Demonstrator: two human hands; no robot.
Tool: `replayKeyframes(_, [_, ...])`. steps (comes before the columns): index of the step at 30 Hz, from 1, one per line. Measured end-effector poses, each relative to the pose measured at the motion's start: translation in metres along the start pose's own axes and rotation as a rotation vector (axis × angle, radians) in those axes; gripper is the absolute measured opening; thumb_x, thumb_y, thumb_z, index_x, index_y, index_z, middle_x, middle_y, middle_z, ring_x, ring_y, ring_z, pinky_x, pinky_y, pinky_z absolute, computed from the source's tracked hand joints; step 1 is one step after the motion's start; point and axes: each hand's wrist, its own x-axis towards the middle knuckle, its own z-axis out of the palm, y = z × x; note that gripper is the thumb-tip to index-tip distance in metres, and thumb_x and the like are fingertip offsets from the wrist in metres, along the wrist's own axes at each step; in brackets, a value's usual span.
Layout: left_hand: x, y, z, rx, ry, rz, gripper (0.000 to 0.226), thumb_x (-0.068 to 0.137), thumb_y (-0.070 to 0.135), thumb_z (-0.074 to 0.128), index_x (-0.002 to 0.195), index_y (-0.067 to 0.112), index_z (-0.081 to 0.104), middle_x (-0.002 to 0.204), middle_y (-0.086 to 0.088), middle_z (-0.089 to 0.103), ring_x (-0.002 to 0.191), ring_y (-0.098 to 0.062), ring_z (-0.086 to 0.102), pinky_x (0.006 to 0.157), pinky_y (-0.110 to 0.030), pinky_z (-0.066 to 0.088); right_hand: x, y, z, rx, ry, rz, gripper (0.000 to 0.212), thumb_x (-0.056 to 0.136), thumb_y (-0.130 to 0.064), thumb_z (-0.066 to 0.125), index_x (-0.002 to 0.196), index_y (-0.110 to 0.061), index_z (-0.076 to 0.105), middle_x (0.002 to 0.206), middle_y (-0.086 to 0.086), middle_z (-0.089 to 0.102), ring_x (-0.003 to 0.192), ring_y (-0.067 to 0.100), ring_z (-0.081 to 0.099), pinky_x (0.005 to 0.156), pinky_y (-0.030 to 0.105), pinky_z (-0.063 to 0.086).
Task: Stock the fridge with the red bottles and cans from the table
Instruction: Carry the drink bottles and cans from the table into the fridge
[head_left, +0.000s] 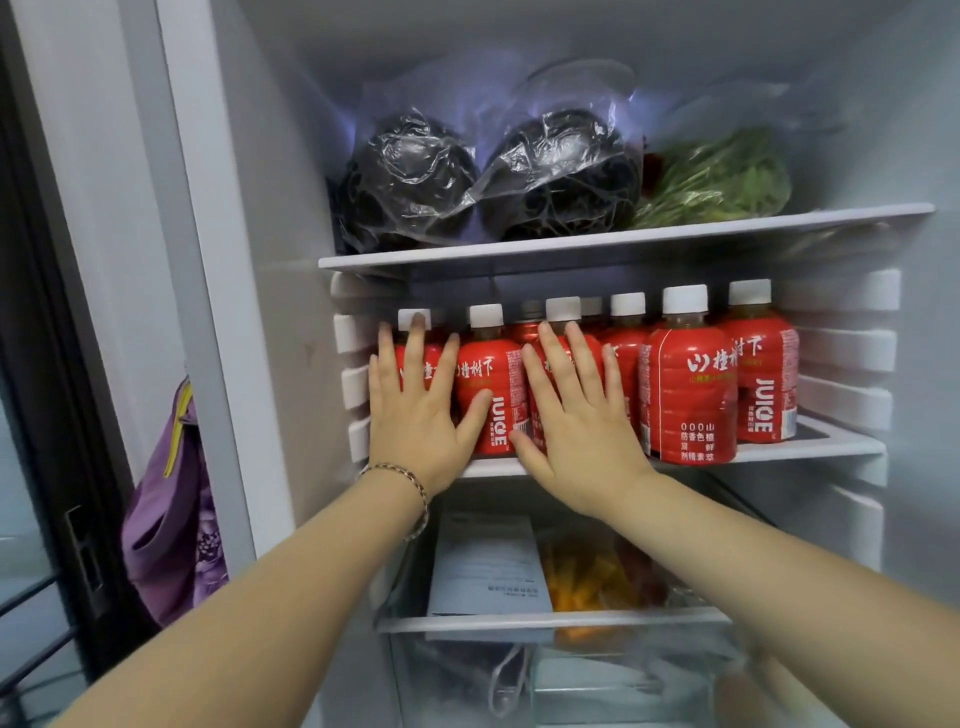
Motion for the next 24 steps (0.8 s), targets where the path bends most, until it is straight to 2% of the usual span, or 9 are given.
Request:
replayKeyframes(3, [-0.006,0.004,-0.002,-0.033,-0.084,-0.087,0.081,0.079,0.07,0.011,0.149,0.03,0.003,0.155,-0.004,-0.021,0.14,-0.029,-0.024,0.112,-0.04,-0.013,-0.005,0.006,-0.023,0.111,0.046,0.072,0.071,0.089,-0.044,0.042,0.148,-0.012,0.021,0.158,0.012,0.002,0.144,0.024,-0.012,0.114,0.044,-0.006])
replayKeyframes(5, [-0.015,0.013,-0.003,-0.065,-0.093,-0.117,0.081,0.08,0.068,0.015,0.149,0.029,-0.002,0.153,-0.007,-0.026,0.139,-0.028,-0.027,0.113,-0.039,-0.012,-0.014,0.017,-0.037,0.123,0.274,0.109,0.062,0.084,-0.037,0.044,0.139,-0.01,0.035,0.152,0.013,0.016,0.143,0.029,0.007,0.117,0.044,0.0])
replayKeyframes(7, [-0.024,0.021,-0.001,-0.088,-0.099,-0.153,0.079,0.083,0.066,0.017,0.149,0.029,-0.005,0.152,-0.01,-0.029,0.139,-0.027,-0.027,0.114,-0.041,-0.009,-0.024,0.032,-0.041,0.074,0.355,0.128,0.057,0.082,-0.033,0.045,0.133,-0.009,0.038,0.147,0.014,0.024,0.139,0.032,0.017,0.115,0.046,0.003])
replayKeyframes(10, [-0.028,0.027,-0.001,-0.111,-0.11,-0.202,0.077,0.088,0.064,0.023,0.149,0.027,-0.005,0.151,-0.011,-0.031,0.139,-0.027,-0.028,0.117,-0.046,-0.006,-0.025,0.044,-0.037,0.037,0.298,0.177,0.056,0.084,-0.035,0.042,0.134,-0.012,0.039,0.147,0.019,0.032,0.139,0.033,0.02,0.111,0.055,0.012])
replayKeyframes(12, [-0.028,0.035,-0.005,-0.121,-0.04,-0.125,0.08,0.084,0.066,0.022,0.149,0.027,-0.005,0.151,-0.012,-0.03,0.139,-0.027,-0.028,0.116,-0.048,-0.007,-0.017,0.052,-0.036,0.162,0.297,0.261,0.053,0.085,-0.033,0.045,0.133,-0.01,0.041,0.146,0.021,0.033,0.139,0.036,0.02,0.109,0.059,0.019])
replayKeyframes(16, [-0.021,0.067,-0.011,-0.13,0.038,0.1,0.074,0.077,0.068,0.022,0.143,0.046,-0.003,0.149,0.004,-0.028,0.137,-0.021,-0.029,0.108,-0.053,-0.009,-0.017,0.079,-0.038,0.51,0.272,0.428,0.054,0.09,-0.02,0.059,0.137,-0.001,0.04,0.149,0.021,0.027,0.143,0.032,0.02,0.117,0.042,0.02])
replayKeyframes(18, [-0.016,0.078,-0.013,-0.071,-0.016,0.083,0.076,0.073,0.073,0.021,0.14,0.051,-0.008,0.15,0.002,-0.03,0.137,-0.028,-0.031,0.107,-0.06,-0.007,-0.028,0.086,-0.031,0.443,0.221,0.425,0.062,0.091,-0.027,0.058,0.142,-0.001,0.034,0.15,0.022,0.027,0.142,0.032,0.022,0.114,0.038,0.019])
replayKeyframes(21, [-0.011,0.086,-0.01,0.031,-0.099,0.066,0.079,0.076,0.078,0.033,0.134,0.055,-0.017,0.152,-0.003,-0.03,0.136,-0.037,-0.03,0.105,-0.068,-0.003,-0.036,0.092,-0.015,0.18,0.162,0.394,0.065,0.09,-0.041,0.049,0.142,-0.005,0.031,0.147,0.025,0.032,0.138,0.038,0.029,0.111,0.047,0.023])
replayKeyframes(24, [-0.01,0.087,-0.005,0.027,-0.169,0.021,0.084,0.078,0.075,0.038,0.124,0.056,-0.03,0.15,-0.002,-0.034,0.135,-0.039,-0.031,0.105,-0.069,-0.002,-0.033,0.096,-0.008,0.163,0.16,0.42,0.064,0.088,-0.045,0.034,0.141,-0.008,0.031,0.147,0.022,0.033,0.139,0.035,0.028,0.113,0.047,0.017])
